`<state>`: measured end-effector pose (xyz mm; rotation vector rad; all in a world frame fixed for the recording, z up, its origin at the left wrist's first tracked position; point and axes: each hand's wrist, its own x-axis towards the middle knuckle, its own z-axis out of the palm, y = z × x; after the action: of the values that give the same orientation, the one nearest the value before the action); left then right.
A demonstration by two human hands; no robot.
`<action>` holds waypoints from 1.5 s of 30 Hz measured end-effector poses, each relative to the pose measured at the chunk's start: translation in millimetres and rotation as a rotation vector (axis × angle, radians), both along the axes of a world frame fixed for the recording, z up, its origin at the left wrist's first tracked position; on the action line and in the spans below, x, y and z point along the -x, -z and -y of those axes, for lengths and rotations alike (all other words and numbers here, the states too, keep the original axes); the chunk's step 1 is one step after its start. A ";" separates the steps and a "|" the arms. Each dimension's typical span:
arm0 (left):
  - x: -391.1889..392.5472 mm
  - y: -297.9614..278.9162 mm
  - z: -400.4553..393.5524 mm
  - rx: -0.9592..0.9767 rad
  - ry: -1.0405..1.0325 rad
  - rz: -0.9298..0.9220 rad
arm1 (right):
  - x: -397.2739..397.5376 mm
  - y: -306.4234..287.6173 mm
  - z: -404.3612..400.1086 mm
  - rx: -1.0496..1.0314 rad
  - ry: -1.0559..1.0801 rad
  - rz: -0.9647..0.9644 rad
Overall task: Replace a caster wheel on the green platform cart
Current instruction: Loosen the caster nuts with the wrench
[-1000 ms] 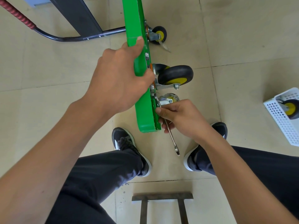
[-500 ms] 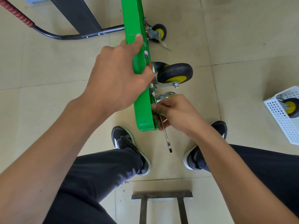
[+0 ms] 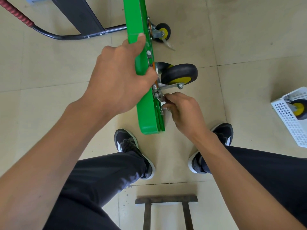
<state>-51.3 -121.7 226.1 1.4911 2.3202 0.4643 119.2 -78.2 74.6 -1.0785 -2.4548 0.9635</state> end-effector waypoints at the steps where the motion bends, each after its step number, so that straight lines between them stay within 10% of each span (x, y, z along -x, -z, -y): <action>1: -0.2 -0.1 0.3 0.000 0.000 0.000 | -0.2 1.0 2.3 -0.001 -0.002 -0.006; 13: -0.3 -1.2 1.0 -0.002 0.016 -0.015 | -8.0 -34.4 6.6 0.880 0.190 -0.133; 24: -0.7 -1.1 0.2 -0.005 0.030 -0.050 | 1.9 -56.8 9.0 1.250 0.223 -0.269; 32: -1.3 -2.2 -0.2 0.011 0.023 -0.061 | 12.0 -54.3 10.1 1.141 0.242 -0.232; 45: -0.8 -1.3 0.7 0.011 0.010 -0.027 | 3.5 -11.7 0.4 0.264 0.134 -0.047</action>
<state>-50.5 -122.4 227.4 1.5119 2.3307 0.4303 115.7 -78.6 86.3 -1.2689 -2.2302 1.2788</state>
